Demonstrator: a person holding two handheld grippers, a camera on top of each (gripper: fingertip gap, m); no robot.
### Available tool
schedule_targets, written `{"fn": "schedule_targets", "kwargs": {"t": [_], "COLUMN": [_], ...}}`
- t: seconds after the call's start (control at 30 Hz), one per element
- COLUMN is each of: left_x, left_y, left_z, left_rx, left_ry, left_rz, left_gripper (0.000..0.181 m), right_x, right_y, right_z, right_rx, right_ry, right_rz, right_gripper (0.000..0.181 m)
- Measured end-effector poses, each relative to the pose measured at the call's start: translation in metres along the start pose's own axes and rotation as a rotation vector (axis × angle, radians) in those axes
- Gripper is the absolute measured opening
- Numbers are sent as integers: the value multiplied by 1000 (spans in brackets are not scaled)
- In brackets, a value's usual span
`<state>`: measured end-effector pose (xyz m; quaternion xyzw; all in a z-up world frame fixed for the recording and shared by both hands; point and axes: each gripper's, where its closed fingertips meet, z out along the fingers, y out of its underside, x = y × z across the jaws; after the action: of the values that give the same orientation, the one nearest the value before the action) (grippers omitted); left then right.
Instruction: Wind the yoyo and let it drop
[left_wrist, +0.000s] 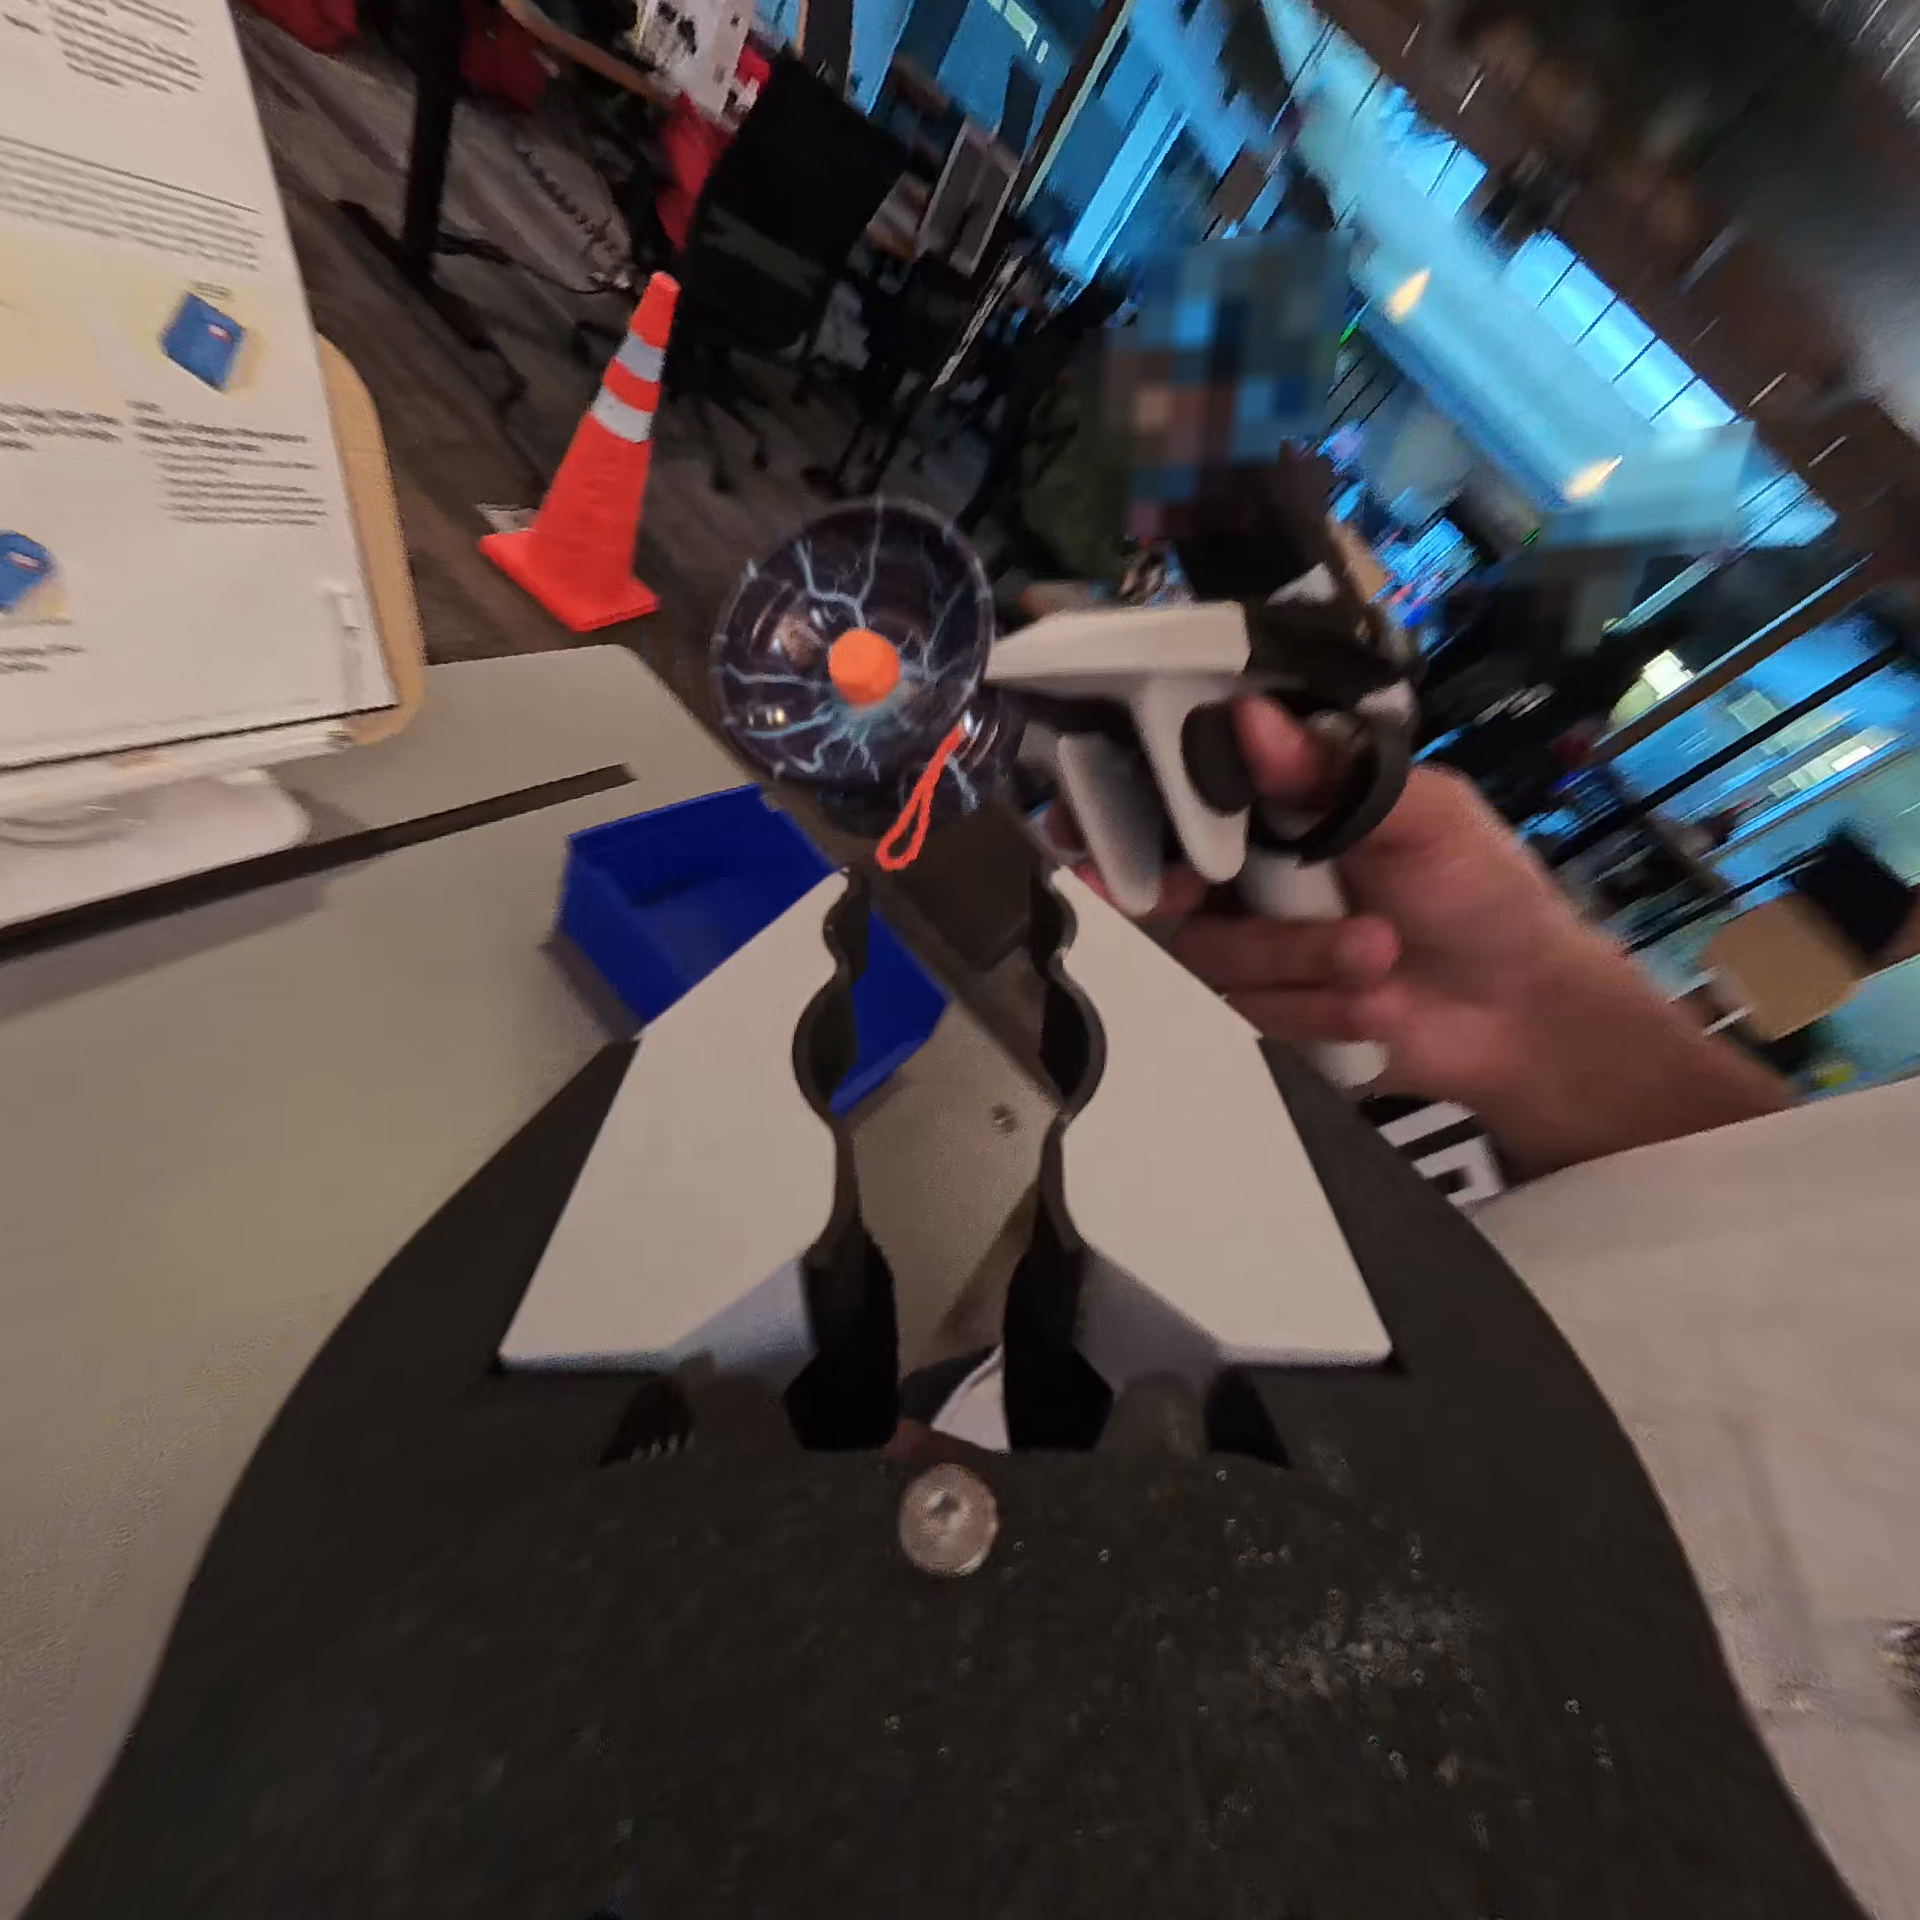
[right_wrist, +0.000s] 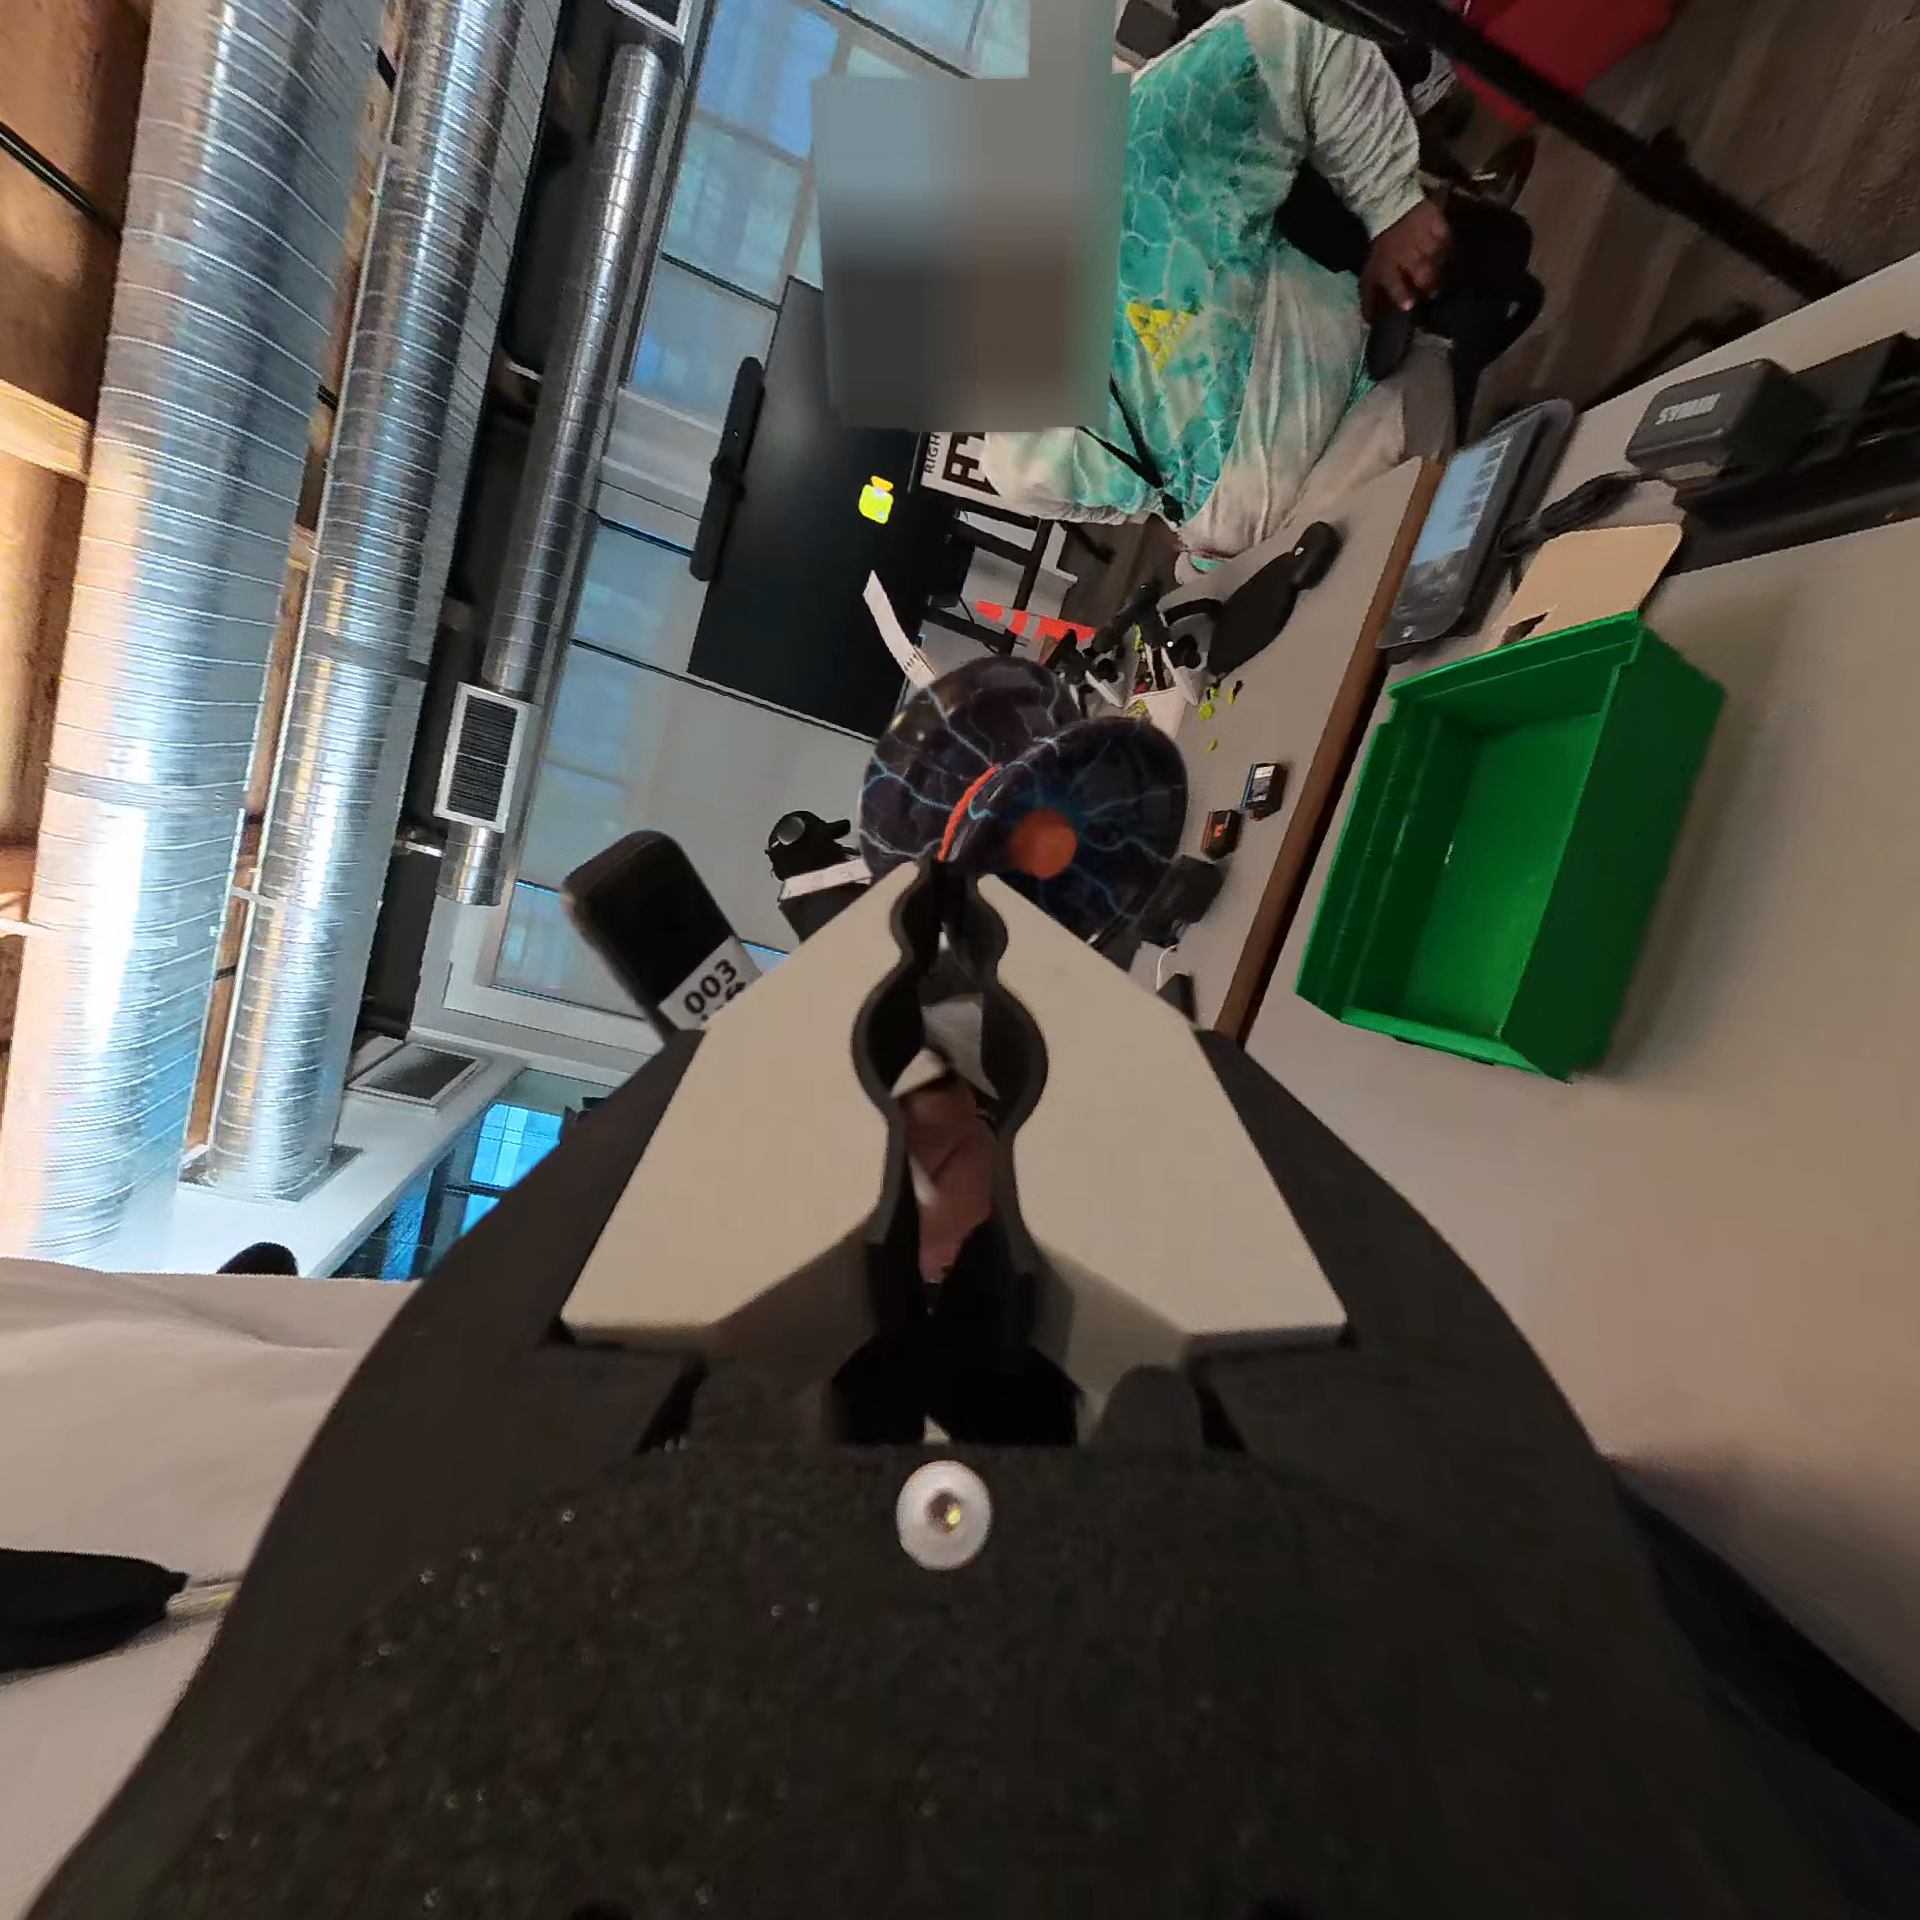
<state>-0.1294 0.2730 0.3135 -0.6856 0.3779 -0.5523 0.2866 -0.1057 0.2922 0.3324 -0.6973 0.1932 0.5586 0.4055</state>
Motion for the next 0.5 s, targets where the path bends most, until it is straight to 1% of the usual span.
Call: {"fn": "schedule_targets", "kwargs": {"t": [0.1,0.23,0.3,0.4,0.43,0.5], "left_x": [-1,-2,-3,-2,1,3], "left_y": [-8,-5,-6,-9,-7,-1], "left_z": [0,5,6,2,2,0], "left_rx": [56,57,85,130,120,89], "left_ry": [68,144,160,180,186,134], "left_rz": [-156,-275,-300,-341,-333,-262], "left_gripper": [27,26,0,0,0,0], "right_x": [-1,-1,1,5,8,16], "right_y": [3,7,9,10,10,11], "right_z": [1,2,2,0,-1,-4], "right_rx": [-11,-19,-23,-24,-27,-32], "right_ry": [-1,-6,6,34,55,109], "right_rz": [-18,-27,-36,-65,-81,-126], "right_gripper": [1,1,1,1,1,1]}}
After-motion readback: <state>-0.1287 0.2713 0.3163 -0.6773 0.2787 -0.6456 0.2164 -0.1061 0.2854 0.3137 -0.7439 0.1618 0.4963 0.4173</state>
